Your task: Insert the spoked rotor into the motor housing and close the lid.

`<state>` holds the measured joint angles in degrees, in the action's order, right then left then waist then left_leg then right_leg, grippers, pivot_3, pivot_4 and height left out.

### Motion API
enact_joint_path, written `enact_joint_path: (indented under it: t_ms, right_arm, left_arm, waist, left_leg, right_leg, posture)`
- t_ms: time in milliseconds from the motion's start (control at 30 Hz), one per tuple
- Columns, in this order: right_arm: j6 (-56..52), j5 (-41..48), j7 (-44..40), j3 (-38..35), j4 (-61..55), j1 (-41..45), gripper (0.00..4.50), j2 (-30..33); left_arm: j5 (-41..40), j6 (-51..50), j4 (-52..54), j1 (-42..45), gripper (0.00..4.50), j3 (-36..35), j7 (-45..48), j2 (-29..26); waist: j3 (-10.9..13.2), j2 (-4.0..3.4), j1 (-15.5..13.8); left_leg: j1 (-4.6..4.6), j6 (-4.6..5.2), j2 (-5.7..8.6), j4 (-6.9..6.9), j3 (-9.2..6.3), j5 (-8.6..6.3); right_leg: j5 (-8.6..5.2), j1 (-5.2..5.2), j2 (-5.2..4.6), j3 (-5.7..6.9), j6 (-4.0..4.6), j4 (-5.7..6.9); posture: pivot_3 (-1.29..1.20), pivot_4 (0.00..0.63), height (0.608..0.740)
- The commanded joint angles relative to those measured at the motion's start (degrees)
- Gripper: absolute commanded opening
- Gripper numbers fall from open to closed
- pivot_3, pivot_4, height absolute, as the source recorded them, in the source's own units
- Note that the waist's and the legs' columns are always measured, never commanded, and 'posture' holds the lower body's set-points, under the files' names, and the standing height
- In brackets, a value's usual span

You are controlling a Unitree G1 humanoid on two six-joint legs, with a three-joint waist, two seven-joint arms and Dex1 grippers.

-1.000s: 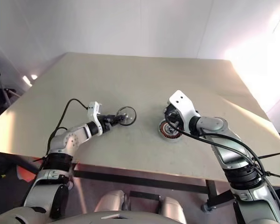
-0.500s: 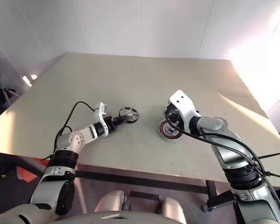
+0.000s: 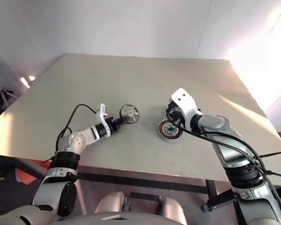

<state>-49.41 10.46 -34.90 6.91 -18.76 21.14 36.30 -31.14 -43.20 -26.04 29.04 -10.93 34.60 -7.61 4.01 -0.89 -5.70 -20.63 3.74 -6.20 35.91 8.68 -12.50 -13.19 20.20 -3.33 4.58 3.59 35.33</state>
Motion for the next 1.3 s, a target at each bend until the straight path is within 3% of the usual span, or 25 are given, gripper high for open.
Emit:
enact_joint_path:
  t_ms: [33,100,333,500,733,1300]
  right_arm:
    - [0.4,0.0,0.6,-2.6,-0.4,1.7,0.00,0.8]
    - [0.5,-0.1,0.8,-2.9,0.0,1.7,0.00,1.1]
    - [0.8,-1.4,1.9,-4.7,2.5,2.3,0.00,2.6]
    - [2.0,-3.9,3.7,-5.5,7.1,2.8,0.00,5.4]
    - [1.6,-5.3,5.4,-7.1,7.5,0.7,0.00,7.4]
    - [-2.2,-5.8,8.3,-12.2,2.6,-5.9,0.00,9.0]
  left_arm:
    - [-0.9,-0.4,0.4,1.2,0.82,-0.7,-0.2,0.2]
    - [-1.4,-0.5,0.5,1.1,0.43,-0.9,-0.2,0.3]
    - [-9.2,-6.6,1.4,3.4,0.41,-5.8,-0.6,2.2]
    - [-17.3,-16.6,-0.5,8.1,0.41,-9.9,-2.5,7.2]
    - [-21.3,-25.5,-9.5,14.9,0.41,-11.5,-4.0,13.0]
    - [-13.1,-26.0,-23.6,20.2,0.41,-4.7,3.0,14.6]
  waist:
    - [0.0,0.00,0.0]
    - [0.0,0.00,0.0]
    - [0.0,0.00,0.0]
    - [0.0,0.01,-0.7]
    - [0.0,0.01,-0.8]
    - [0.0,-0.08,-1.5]
  left_leg:
    - [0.00,0.00,0.00,0.00,0.00,0.00]
    - [0.01,0.01,0.00,0.00,0.00,0.00]
    - [-0.03,0.00,0.00,0.00,0.00,0.00]
    - [-0.16,0.02,0.01,0.02,0.00,-0.01]
    - [-0.37,0.06,0.02,-0.01,0.00,-0.02]
    - [-0.40,0.44,0.03,-0.15,0.00,-0.09]
  right_leg:
    - [0.00,0.00,0.00,0.00,0.00,0.00]
    - [0.00,-0.02,0.00,0.00,0.00,0.00]
    - [0.00,0.02,0.00,0.00,0.00,0.00]
    - [0.19,0.05,-0.02,0.05,0.32,-0.05]
    - [0.21,0.16,0.00,0.06,0.36,-0.28]
    - [0.20,0.14,-0.01,0.11,0.31,-0.54]
  posture:
    - [0.00,0.000,0.740]
    - [0.00,0.000,0.740]
    - [0.00,0.000,0.740]
    - [0.00,0.000,0.740]
    - [0.00,0.000,0.740]
    - [0.00,0.000,0.740]
